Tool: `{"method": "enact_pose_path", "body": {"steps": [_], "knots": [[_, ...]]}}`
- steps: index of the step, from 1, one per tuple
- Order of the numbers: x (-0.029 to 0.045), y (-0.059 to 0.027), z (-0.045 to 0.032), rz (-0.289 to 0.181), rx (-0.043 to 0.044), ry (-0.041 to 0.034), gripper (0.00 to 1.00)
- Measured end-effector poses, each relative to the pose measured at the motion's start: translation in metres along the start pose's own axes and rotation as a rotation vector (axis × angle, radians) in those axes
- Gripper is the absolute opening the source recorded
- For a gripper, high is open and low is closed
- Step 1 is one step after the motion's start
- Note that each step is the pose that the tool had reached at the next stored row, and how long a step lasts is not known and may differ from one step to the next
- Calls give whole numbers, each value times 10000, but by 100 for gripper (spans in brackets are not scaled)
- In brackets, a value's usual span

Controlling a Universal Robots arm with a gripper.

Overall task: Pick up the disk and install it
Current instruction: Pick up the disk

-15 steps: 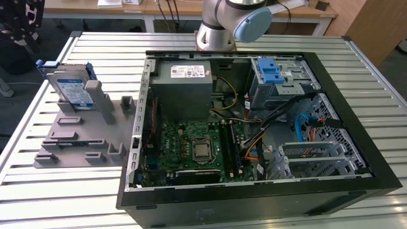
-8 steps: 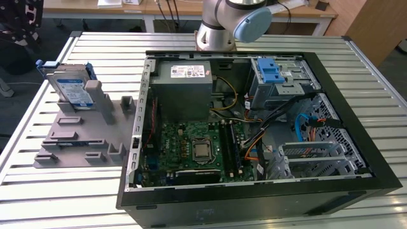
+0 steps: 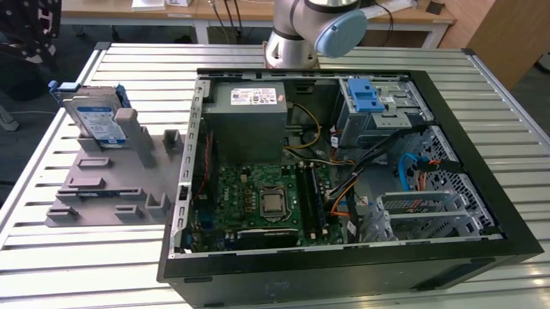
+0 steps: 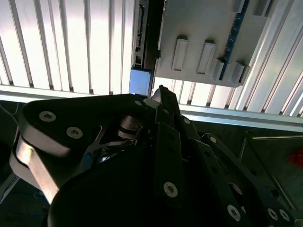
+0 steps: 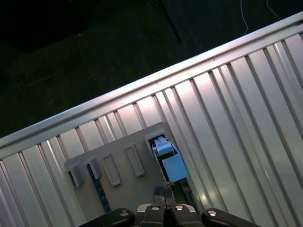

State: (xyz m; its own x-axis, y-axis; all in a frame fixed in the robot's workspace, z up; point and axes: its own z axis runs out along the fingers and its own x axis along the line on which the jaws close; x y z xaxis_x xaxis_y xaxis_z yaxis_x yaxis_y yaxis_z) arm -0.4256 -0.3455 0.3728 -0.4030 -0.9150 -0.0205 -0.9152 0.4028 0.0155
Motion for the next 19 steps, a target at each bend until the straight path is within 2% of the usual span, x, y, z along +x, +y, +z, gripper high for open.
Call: {"method": "enact_pose_path", "body": {"steps": [3, 4, 5, 7, 8, 10, 12, 13, 17, 19], "knots": [[-2, 0, 8, -410, -10, 9, 11], [-2, 1, 10, -571, -14, 11, 16], [-2, 1, 14, -712, -16, 13, 16], [-2, 1, 23, -941, -20, 16, 29], [-3, 1, 28, -1045, -23, 18, 29], [-3, 1, 43, -1267, -27, 21, 41], [-3, 1, 62, -1532, -33, 26, 41], [-3, 1, 71, -1671, -35, 28, 47], [-3, 0, 96, -2194, -46, 35, 47], [-3, 1, 107, -2312, -45, 36, 47]]}}
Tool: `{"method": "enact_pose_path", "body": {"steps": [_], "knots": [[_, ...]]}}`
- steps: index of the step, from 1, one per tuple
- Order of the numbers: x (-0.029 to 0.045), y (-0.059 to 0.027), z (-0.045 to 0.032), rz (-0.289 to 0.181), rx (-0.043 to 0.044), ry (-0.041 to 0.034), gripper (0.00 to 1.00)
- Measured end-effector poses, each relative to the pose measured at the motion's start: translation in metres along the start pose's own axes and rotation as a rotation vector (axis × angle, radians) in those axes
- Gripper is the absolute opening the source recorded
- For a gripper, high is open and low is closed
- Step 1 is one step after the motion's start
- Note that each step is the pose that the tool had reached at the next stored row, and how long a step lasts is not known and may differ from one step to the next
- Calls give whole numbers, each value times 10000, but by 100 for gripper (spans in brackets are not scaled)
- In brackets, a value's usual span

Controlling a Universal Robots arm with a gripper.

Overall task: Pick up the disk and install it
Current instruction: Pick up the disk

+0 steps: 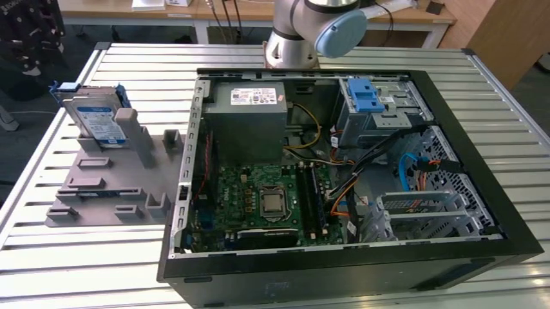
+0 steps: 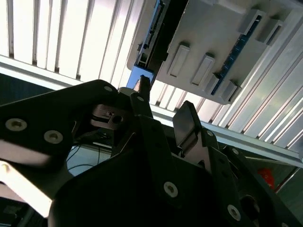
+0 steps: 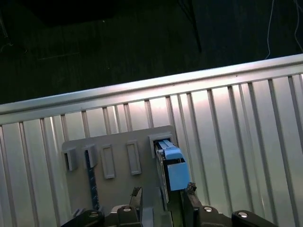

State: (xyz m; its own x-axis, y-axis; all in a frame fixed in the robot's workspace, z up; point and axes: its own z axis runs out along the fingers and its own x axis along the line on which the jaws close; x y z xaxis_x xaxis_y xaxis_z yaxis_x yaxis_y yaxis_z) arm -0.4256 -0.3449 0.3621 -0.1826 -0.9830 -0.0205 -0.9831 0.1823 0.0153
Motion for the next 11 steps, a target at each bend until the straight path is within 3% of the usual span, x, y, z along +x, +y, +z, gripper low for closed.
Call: {"method": "enact_pose_path", "body": {"steps": [11], "knots": [[-6, 1, 59, -21, 2, -8, 47]]}}
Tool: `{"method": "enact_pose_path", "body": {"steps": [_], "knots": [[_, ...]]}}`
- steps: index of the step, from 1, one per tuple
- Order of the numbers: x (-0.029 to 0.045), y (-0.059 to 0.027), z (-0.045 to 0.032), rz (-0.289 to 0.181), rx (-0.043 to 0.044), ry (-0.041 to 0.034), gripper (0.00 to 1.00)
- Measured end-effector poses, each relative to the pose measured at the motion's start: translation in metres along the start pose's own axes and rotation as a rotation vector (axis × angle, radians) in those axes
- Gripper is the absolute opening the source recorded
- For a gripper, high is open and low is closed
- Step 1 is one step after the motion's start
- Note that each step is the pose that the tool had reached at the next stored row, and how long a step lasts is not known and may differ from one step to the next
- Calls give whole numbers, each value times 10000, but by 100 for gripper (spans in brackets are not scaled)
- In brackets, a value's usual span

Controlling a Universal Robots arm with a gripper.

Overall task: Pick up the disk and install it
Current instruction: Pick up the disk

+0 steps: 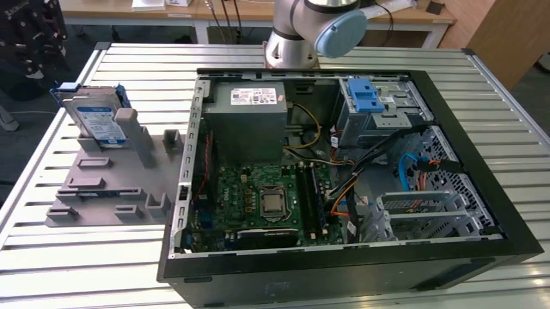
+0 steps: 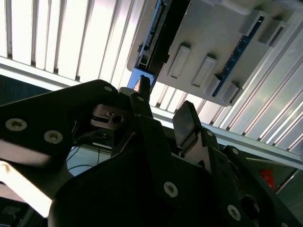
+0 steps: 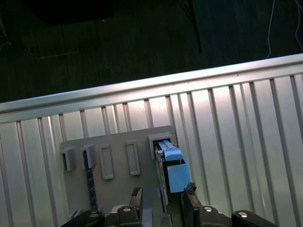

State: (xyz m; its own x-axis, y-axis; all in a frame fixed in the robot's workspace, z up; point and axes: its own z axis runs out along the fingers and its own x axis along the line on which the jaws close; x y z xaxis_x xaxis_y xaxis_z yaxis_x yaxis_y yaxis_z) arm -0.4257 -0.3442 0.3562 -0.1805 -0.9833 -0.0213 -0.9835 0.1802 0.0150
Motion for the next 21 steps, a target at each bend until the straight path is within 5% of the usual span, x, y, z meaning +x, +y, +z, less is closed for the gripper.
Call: {"method": "enact_pose_path", "body": {"steps": [21], "knots": [[-2, -1, 112, -1, -1, 0, 47]]}}
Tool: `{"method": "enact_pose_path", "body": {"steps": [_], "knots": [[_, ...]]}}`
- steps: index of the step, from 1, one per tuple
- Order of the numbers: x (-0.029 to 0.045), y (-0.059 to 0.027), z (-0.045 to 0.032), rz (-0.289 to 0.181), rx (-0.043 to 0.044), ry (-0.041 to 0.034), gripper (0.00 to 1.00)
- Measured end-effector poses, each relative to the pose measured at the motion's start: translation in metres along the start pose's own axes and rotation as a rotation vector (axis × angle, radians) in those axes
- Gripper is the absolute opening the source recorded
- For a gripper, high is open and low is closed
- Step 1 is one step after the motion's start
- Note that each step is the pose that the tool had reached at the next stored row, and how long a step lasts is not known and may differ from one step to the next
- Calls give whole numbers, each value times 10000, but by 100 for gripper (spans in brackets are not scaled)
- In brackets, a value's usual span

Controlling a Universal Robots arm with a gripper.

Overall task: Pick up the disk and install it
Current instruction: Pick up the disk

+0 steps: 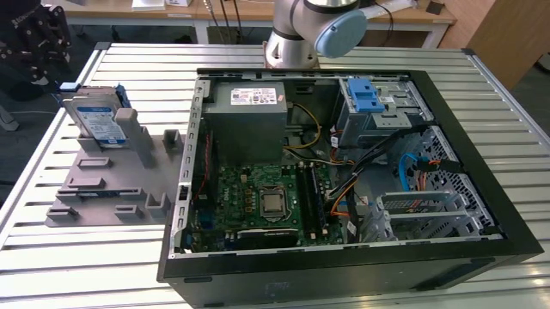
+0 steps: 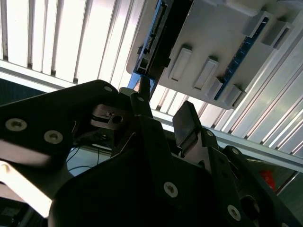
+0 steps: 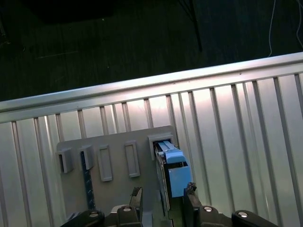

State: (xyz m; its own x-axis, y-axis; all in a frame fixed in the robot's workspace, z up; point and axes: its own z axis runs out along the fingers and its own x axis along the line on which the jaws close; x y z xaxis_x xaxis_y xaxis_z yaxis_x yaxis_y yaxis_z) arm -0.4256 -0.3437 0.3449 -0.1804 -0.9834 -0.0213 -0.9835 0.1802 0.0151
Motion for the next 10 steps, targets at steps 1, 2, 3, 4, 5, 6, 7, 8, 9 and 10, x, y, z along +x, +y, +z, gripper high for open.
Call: {"method": "enact_pose_path", "body": {"steps": [1, 2, 3, 4, 5, 6, 7, 8, 9, 10], "knots": [[-7, 1, 5, 0, -1, 0, 47], [-15, 2, 10, 0, -1, 0, 47], [-25, 5, 16, 0, 0, -1, 47], [-35, 6, 21, 0, 0, -1, 47], [-43, 8, 27, -1, 0, -1, 47], [-52, 9, 34, 0, 0, 0, 47], [-59, 11, 42, 0, 1, -1, 47], [-64, 12, 49, 1, 2, -2, 47], [-69, 13, 57, -1, 1, -1, 47], [-73, 13, 64, -3, 1, -1, 47]]}}
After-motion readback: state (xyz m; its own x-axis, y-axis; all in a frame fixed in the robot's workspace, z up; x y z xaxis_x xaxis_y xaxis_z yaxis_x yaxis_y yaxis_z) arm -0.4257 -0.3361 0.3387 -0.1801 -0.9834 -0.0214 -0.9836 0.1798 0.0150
